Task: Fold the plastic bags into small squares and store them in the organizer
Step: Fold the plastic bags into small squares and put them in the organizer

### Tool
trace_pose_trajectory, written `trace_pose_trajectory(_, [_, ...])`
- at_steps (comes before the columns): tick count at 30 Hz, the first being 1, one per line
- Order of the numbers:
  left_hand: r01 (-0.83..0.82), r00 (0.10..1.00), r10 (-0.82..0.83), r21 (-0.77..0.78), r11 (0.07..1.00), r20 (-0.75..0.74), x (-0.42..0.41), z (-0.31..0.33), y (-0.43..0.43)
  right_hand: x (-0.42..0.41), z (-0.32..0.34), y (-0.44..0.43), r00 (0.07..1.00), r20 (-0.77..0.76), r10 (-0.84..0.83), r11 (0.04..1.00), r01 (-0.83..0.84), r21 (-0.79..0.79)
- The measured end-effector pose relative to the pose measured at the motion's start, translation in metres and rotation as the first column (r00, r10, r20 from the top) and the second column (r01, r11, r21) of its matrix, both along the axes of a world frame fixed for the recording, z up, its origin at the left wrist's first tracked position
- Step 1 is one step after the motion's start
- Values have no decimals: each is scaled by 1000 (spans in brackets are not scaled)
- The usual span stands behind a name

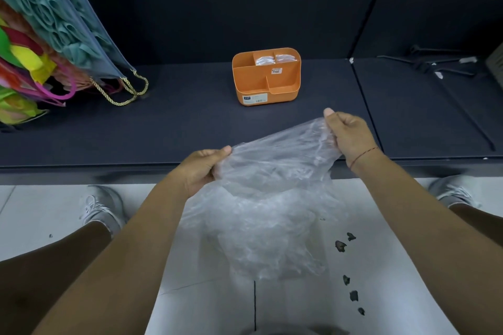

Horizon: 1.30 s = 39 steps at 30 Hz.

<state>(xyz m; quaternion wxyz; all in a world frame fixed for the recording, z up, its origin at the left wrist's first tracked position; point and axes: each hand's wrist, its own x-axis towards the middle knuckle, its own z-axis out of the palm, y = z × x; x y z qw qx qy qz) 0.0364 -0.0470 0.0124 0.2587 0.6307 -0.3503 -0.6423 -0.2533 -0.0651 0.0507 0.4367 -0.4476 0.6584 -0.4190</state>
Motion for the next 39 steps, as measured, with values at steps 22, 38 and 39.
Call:
trace_pose_trajectory(22, [-356, 933, 338, -193, 914, -119, -83, 36, -21, 50, -14, 32, 984, 99, 151, 989, -149, -20])
trace_pose_trajectory(38, [-529, 788, 607, -389, 754, 104, -47, 10, -19, 26, -11, 8, 994, 75, -82, 992, 89, -85])
trace_pose_trajectory(39, [-545, 760, 638, -409, 732, 128, -44, 8, -19, 27, -10, 6, 993, 47, -106, 988, 110, -104])
